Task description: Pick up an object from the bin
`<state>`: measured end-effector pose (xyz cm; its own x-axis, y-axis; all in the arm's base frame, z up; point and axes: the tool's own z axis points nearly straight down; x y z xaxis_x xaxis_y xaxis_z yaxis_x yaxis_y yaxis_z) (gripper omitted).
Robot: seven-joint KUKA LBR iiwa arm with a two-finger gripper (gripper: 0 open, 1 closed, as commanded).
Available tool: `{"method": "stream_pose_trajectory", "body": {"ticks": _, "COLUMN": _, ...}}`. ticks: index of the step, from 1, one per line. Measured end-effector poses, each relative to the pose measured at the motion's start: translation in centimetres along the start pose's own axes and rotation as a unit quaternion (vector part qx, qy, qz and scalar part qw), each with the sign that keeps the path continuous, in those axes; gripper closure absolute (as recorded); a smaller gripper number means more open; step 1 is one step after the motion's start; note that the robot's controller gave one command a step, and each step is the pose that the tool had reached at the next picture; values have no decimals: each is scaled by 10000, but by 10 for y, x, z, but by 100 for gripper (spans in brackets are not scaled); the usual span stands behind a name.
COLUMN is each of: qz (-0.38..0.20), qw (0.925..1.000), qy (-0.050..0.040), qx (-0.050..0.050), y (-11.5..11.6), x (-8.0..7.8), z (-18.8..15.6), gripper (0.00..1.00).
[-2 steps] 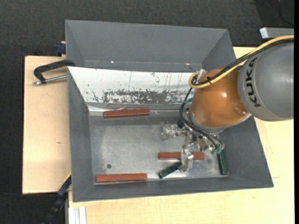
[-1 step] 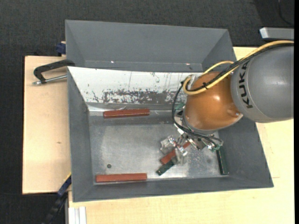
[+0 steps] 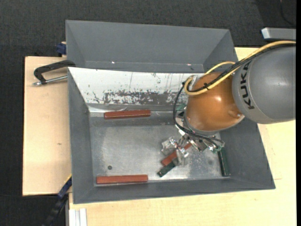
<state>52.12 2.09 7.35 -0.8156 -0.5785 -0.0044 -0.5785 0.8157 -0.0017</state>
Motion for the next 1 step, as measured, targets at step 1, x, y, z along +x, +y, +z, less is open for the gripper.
{"method": "stream_pose_trajectory", "body": {"ticks": 1, "qz": -280, "qw": 9996, "qy": -11, "qx": 2, "y": -6, "x": -7, "z": -145, "gripper": 100}}
